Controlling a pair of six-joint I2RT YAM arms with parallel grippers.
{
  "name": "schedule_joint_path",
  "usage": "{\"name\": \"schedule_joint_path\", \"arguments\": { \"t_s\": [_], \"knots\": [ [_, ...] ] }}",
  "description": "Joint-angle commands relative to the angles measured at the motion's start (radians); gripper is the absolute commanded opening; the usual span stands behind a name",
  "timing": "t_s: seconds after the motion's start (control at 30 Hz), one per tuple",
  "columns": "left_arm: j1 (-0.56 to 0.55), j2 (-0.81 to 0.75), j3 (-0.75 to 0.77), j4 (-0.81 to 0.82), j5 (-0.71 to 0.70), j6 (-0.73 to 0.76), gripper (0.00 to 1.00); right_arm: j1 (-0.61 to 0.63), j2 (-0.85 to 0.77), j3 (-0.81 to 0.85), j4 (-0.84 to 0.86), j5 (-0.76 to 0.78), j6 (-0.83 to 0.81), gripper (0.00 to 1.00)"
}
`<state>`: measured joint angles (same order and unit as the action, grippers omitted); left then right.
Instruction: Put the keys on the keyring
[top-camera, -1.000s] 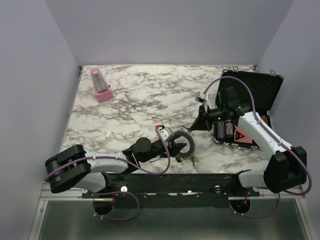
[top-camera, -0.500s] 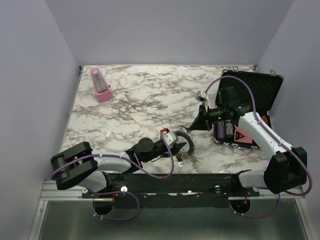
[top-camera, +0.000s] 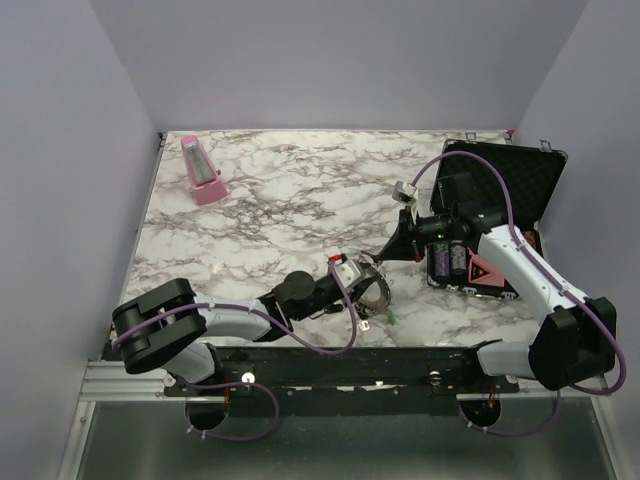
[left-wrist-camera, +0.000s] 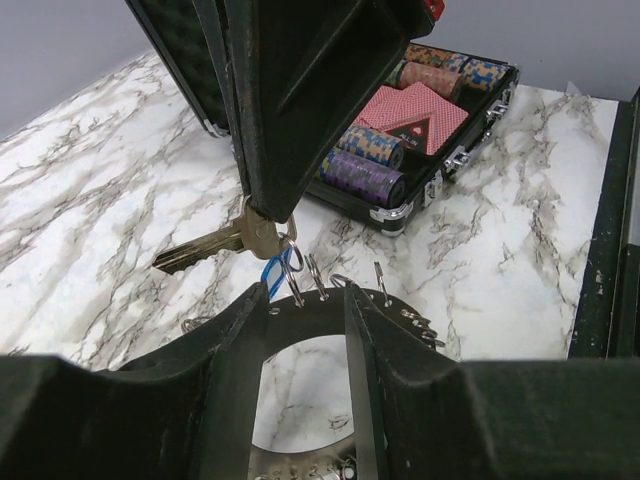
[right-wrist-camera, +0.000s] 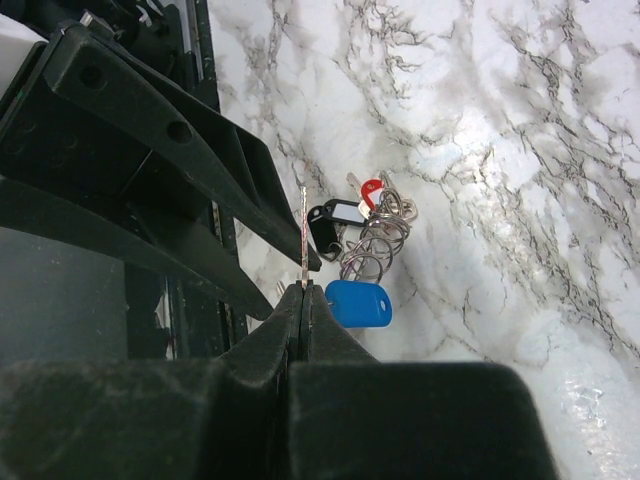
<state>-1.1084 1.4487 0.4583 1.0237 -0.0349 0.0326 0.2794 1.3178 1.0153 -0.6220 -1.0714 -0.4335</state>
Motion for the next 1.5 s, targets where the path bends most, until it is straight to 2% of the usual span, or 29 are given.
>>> {"name": "schedule_joint_path", "arguments": {
  "t_s": [0.0, 0.5, 0.73, 1.03, 1.23, 1.47],
  "knots": [
    [-0.005, 0.021, 0.022, 0.022, 0.0, -0.019, 0.42, -0.005, -0.026, 0.02, 0.022, -0.048, 0.013, 0.0],
    [-0.007, 0.045, 0.056, -0.005, -0.022, -0.039, 0.32, -0.005, -0.023, 0.019, 0.025, -0.056, 0.015, 0.0],
    [-0.008, 0.05, 0.059, -0.022, -0.031, -0.037, 0.32, -0.005, -0.025, 0.019, 0.024, -0.058, 0.015, 0.0],
    [-0.008, 0.052, 0.06, -0.043, -0.053, -0.037, 0.18, -0.005, -0.025, 0.019, 0.024, -0.059, 0.016, 0.01],
    [-0.011, 0.045, 0.068, -0.063, -0.063, -0.037, 0.0, -0.005, -0.029, 0.019, 0.024, -0.061, 0.015, 0.0],
    [-0.011, 0.021, 0.04, -0.044, -0.079, -0.037, 0.0, -0.005, -0.032, 0.017, 0.024, -0.048, 0.01, 0.01]
  ]
}}
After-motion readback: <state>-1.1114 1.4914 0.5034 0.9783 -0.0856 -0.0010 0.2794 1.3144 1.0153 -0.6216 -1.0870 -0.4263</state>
